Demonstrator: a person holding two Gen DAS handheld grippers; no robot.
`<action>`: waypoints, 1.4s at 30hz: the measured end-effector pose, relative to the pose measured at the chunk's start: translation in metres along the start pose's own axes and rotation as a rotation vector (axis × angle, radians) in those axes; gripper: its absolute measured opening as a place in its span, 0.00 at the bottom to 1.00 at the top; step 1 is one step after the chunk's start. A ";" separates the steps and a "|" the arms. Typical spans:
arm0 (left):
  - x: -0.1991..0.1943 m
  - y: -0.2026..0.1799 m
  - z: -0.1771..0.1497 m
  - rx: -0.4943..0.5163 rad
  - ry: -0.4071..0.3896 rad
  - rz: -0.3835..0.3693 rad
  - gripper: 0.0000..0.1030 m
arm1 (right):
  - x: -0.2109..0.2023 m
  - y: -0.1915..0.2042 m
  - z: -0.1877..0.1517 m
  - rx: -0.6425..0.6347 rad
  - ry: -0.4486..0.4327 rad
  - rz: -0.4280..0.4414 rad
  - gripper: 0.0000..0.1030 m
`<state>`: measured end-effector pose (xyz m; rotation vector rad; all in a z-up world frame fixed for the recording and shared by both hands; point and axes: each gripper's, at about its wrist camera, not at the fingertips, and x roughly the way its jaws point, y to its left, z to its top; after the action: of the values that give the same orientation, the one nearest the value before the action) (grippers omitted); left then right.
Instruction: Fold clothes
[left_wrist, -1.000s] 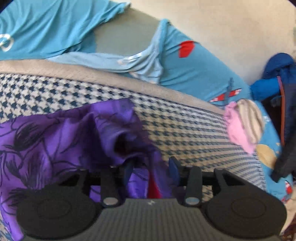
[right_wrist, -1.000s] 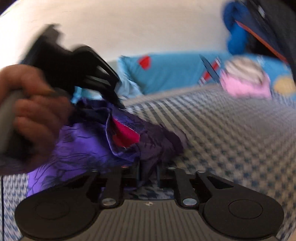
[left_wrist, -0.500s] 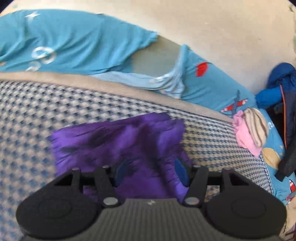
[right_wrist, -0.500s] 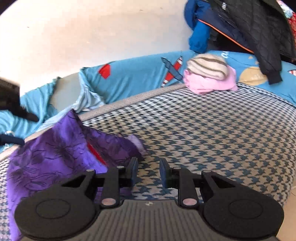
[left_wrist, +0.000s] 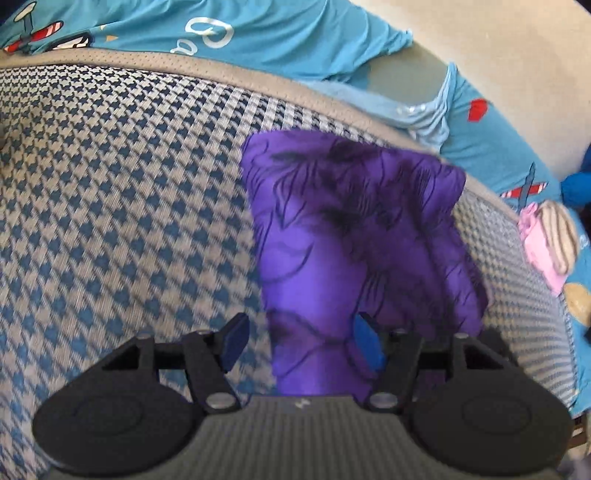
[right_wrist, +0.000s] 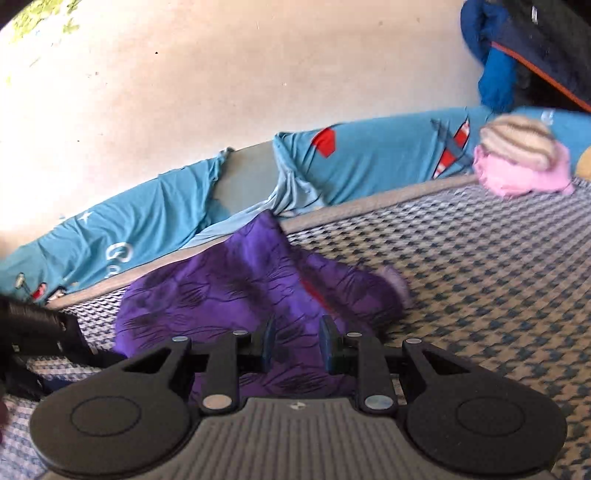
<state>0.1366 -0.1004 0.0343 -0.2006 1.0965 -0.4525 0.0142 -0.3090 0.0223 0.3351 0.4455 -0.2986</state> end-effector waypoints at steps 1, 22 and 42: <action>-0.001 -0.002 -0.001 0.010 0.002 0.006 0.59 | 0.002 -0.001 0.001 0.013 0.011 0.007 0.22; 0.021 0.004 0.071 0.057 -0.088 0.001 0.64 | 0.078 0.004 0.032 -0.289 0.180 0.222 0.22; 0.083 0.024 0.115 -0.038 -0.105 -0.005 0.91 | 0.128 -0.013 0.055 -0.194 0.119 -0.012 0.23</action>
<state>0.2767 -0.1232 0.0095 -0.2579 1.0028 -0.4211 0.1405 -0.3679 0.0063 0.1612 0.5890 -0.2459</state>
